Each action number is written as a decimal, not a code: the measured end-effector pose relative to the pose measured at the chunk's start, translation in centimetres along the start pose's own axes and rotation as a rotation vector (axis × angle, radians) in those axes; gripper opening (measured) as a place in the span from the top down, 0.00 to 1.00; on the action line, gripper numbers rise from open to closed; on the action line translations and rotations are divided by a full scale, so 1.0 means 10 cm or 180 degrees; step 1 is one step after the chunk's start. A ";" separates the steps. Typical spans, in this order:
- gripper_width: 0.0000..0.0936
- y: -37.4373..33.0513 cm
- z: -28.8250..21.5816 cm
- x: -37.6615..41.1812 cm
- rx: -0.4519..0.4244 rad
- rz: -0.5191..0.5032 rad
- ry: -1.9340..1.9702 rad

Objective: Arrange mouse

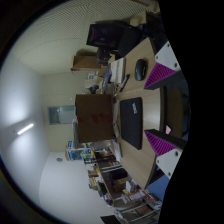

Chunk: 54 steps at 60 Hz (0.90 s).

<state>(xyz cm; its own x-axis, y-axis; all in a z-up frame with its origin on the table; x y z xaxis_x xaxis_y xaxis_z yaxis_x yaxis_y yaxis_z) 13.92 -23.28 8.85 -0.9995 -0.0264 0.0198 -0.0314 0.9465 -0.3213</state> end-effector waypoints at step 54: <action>0.13 1.46 0.30 -1.77 0.0190 0.0591 0.0021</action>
<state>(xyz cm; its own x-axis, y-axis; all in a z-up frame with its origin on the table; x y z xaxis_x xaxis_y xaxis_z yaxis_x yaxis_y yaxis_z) 31.14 -9.96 0.96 -0.9881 0.1491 -0.0390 0.1527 0.9141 -0.3755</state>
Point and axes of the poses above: the point between the fingertips, and its own axes, seen from behind it with the camera up: x to the left, z down, y forward, the way the camera looks, the point moved 2 cm from there along -y, backward, against the way the camera looks, and after that the axes turned 5 degrees about z, right-handed, at the moved point
